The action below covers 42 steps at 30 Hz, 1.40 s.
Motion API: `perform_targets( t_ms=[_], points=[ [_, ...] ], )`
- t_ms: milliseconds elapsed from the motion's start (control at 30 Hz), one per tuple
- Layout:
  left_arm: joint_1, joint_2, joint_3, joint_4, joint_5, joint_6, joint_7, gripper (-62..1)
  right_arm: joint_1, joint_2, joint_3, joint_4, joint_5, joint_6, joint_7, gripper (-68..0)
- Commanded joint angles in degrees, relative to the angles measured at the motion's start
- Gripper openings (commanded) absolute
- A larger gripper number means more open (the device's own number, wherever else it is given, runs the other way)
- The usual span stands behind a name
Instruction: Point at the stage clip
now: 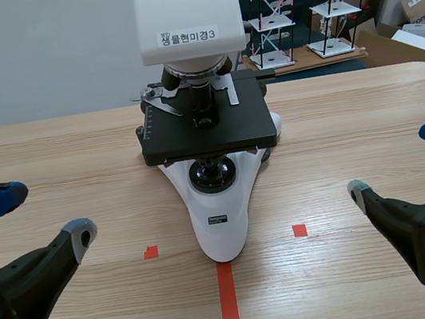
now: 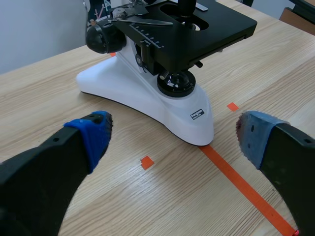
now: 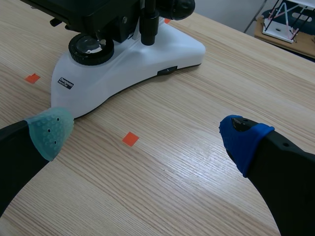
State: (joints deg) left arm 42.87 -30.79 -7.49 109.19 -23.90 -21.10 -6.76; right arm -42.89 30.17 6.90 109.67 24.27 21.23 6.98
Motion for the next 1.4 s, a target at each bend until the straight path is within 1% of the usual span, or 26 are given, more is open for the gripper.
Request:
perform_targets(
  t_ms=[0, 100, 167, 367, 400, 567, 633, 700, 800, 900, 967, 1133, 1367],
  points=[
    [-0.04, 0.42, 0.39, 1.03, -0.55, -0.02, -1.16, -14.7, -0.11, 0.46, 0.17, 0.76, 0.42, -0.20, 0.83, 0.4],
    [-0.22, -0.09, 0.39, 1.03, -0.57, -0.04, -1.29, -26.2, -0.11, 0.46, 0.17, 0.76, 0.42, -0.20, 0.83, 0.4],
    [-0.87, -1.14, 0.50, 1.01, -0.55, 0.02, -0.81, -33.0, -0.11, 0.46, 0.17, 0.76, 0.42, -0.20, 0.83, 0.4],
    [-6.43, -6.62, 3.56, -1.62, -0.55, 0.83, -0.44, -56.4, -0.11, 0.46, 0.17, 0.76, 0.42, -0.20, 0.83, 0.4],
    [-7.67, -7.52, 3.98, -1.97, -0.55, 0.81, -0.50, -58.2, -0.11, 0.46, 0.17, 0.76, 0.39, -0.20, 0.83, 0.4],
    [-14.40, -11.17, 6.64, -2.99, -0.92, 0.92, -0.68, -58.2, -0.11, 0.46, 0.17, 0.76, 0.39, -0.20, 0.83, 0.4],
    [-17.92, -12.52, 8.74, -4.24, -1.79, 1.44, -0.68, -58.2, -0.11, 0.46, 0.17, 0.76, 0.39, -0.20, 0.83, 0.4],
    [-21.84, -13.79, 11.19, -5.99, -3.26, 2.80, -0.15, -58.2, -0.11, 0.46, 0.17, 0.76, 0.39, -0.20, 0.83, 0.4],
    [-27.93, -15.02, 14.84, -9.14, -4.48, 3.06, 1.36, -58.2, -0.11, 0.46, 0.17, 0.76, 0.39, -0.20, 0.83, 0.4],
    [-33.38, -15.82, 18.67, -12.13, -4.81, 2.97, 1.51, -58.2, -0.11, 0.46, 0.17, 0.76, 0.39, -0.20, 0.83, 0.4],
    [-36.89, -16.39, 21.57, -13.90, -5.95, 2.93, 1.49, -58.2, -0.11, 0.46, 0.17, 0.76, 0.39, -0.20, 0.83, 0.4],
    [-45.59, -17.07, 28.96, -17.38, -5.95, 2.95, 1.66, -58.2, -0.11, 0.46, 0.17, 0.76, 0.39, -0.20, 0.83, 0.4],
    [-53.31, -16.68, 35.08, -20.15, -5.95, 2.99, 1.88, -58.2, -0.11, 0.46, 0.17, 0.76, 0.39, -0.20, 0.83, 0.4]
  ],
)
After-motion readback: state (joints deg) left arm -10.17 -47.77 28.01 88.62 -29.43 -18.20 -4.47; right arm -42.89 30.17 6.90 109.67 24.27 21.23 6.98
